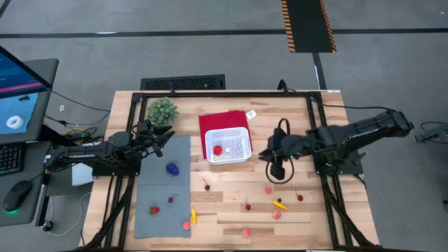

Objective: Pick and placing Produce into tupperware
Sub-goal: Put the pink peach into the white bin

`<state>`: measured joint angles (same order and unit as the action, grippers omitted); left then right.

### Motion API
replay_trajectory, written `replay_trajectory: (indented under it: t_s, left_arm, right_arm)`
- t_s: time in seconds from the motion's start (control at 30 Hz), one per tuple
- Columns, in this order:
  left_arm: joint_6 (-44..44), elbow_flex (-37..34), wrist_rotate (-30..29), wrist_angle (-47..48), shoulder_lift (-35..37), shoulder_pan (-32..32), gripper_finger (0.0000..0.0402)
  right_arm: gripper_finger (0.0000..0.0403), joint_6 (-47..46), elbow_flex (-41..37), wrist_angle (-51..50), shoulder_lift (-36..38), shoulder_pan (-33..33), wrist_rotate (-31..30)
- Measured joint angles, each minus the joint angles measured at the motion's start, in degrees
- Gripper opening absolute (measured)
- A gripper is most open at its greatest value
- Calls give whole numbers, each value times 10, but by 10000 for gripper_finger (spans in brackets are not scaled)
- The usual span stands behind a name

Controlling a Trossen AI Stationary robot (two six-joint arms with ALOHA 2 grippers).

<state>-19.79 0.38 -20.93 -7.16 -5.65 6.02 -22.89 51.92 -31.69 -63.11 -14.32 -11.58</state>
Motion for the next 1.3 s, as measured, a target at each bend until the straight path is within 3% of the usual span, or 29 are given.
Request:
replay_trajectory:
  t_s: [0.17,0.43,0.83,1.3]
  left_arm:
    - [0,0,0,0,0,0,158]
    - [0,0,-4,0,0,0,158]
    - [0,0,-5,-1,0,0,158]
    - [-2,0,-8,-1,0,0,158]
  right_arm:
    - [91,-108,0,-50,-19,-50,-20]
    - [101,-209,0,-80,-102,-124,-28]
    - [234,-294,0,-88,-223,-149,17]
    - [215,-312,1,-72,-293,-150,55]
